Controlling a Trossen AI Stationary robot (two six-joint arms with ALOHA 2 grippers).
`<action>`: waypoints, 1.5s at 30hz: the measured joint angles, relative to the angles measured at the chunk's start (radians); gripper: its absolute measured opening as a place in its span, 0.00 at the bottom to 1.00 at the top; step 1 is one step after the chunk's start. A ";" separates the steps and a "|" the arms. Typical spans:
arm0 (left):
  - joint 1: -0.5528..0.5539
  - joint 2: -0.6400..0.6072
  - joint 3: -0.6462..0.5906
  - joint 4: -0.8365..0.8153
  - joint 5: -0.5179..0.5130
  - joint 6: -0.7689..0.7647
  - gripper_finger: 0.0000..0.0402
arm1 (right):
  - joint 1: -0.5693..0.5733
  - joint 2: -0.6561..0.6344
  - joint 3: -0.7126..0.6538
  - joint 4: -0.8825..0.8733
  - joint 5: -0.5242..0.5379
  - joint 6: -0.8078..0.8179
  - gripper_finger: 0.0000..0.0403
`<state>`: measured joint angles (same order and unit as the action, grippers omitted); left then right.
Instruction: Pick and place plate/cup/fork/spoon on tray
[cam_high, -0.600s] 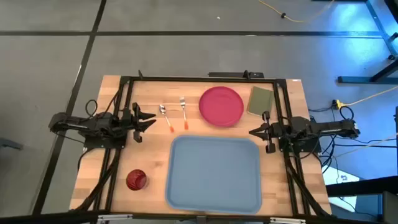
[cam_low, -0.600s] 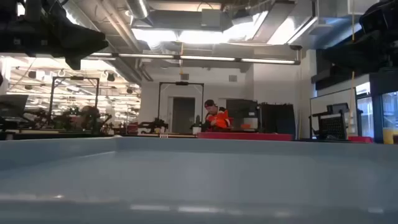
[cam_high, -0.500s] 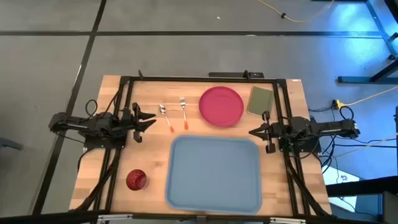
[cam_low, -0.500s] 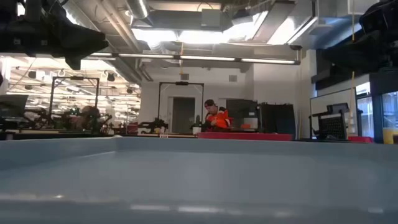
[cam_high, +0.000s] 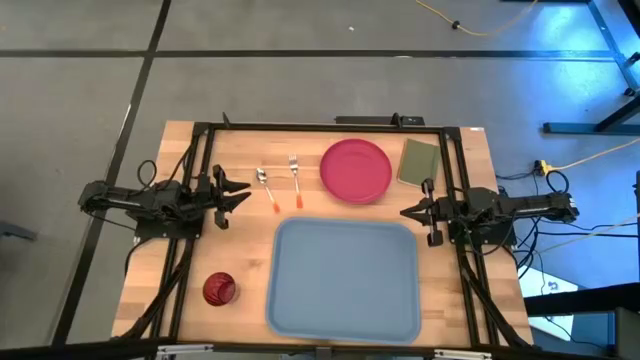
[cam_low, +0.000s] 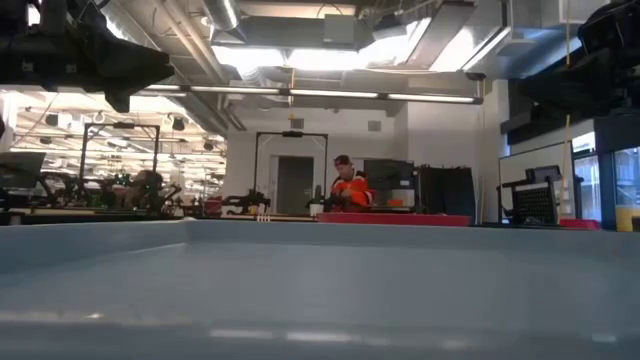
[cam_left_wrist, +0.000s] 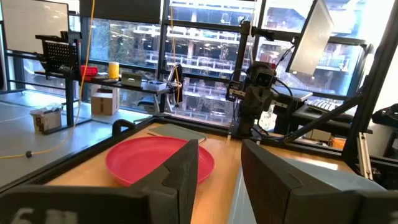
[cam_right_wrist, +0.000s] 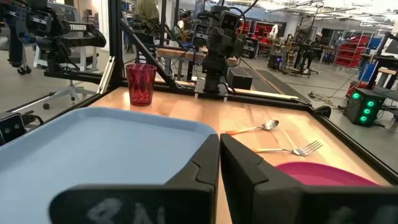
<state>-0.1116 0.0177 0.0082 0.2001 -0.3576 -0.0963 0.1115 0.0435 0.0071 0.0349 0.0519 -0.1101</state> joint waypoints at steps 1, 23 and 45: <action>0.000 0.000 0.000 0.000 0.000 0.000 0.29 | 0.000 0.000 0.000 0.000 0.000 0.000 0.05; 0.000 0.000 0.000 0.000 0.000 0.000 0.29 | 0.000 0.000 0.000 0.000 0.000 -0.004 0.05; 0.000 0.009 0.000 0.057 -0.015 -0.004 0.29 | 0.000 0.000 0.000 0.170 0.000 0.325 0.05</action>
<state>-0.1118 0.0269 0.0082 0.2575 -0.3725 -0.1007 0.1116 0.0435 0.0071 0.2050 0.0518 0.2149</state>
